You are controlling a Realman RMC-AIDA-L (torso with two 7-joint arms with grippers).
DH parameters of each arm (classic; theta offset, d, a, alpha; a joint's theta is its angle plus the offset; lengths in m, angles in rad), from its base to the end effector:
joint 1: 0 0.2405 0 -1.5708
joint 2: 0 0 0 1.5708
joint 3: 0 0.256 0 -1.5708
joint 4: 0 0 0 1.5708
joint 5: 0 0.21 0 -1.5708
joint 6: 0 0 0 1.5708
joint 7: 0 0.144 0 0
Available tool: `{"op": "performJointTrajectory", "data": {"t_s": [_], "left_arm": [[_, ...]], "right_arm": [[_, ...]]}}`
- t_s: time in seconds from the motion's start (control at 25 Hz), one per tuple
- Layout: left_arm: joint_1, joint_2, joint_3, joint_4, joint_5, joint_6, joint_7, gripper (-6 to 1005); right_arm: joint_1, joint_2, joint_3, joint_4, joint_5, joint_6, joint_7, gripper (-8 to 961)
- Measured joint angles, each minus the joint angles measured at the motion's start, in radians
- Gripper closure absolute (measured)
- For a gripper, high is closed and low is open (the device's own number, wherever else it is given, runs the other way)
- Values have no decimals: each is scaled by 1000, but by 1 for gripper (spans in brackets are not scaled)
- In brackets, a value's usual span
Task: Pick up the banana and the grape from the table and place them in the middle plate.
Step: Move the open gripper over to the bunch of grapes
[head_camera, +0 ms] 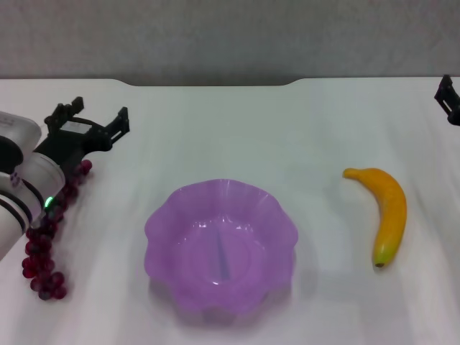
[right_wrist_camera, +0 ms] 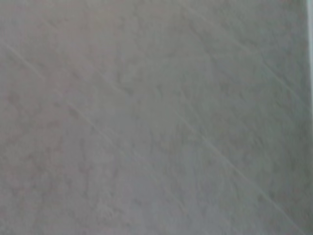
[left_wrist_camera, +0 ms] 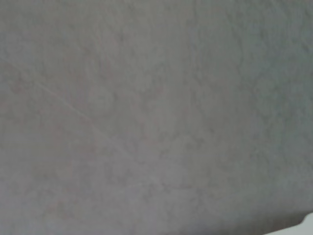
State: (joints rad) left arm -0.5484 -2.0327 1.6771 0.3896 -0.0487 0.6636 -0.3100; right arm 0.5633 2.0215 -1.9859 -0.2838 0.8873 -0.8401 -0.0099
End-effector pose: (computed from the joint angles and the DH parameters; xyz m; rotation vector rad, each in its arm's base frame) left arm -0.2854 0.4135 -0.0075 -1.8020 -0.5660 -0.5613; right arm 0.3181 0.4037 0.0230 -1.4403 0.6450 0.5836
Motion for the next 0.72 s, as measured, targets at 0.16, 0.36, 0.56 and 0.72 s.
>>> {"op": "performJointTrajectory", "data": {"t_s": [0.16, 0.36, 0.56, 0.72], "left_arm": [[11, 0, -45, -5, -1, 4, 13, 117], [15, -1, -62, -22, -12, 25, 17, 118], [13, -1, -62, -28, -12, 28, 16, 119], [13, 0, -62, -28, -13, 28, 20, 119]], "right_arm": [[28, -4, 1, 6, 59, 60, -2, 64], [20, -3, -13, 5, 56, -1, -11, 62], [-4, -2, -17, 1, 56, -60, -11, 63], [-15, 0, -25, -6, 56, -84, -8, 63]]}}
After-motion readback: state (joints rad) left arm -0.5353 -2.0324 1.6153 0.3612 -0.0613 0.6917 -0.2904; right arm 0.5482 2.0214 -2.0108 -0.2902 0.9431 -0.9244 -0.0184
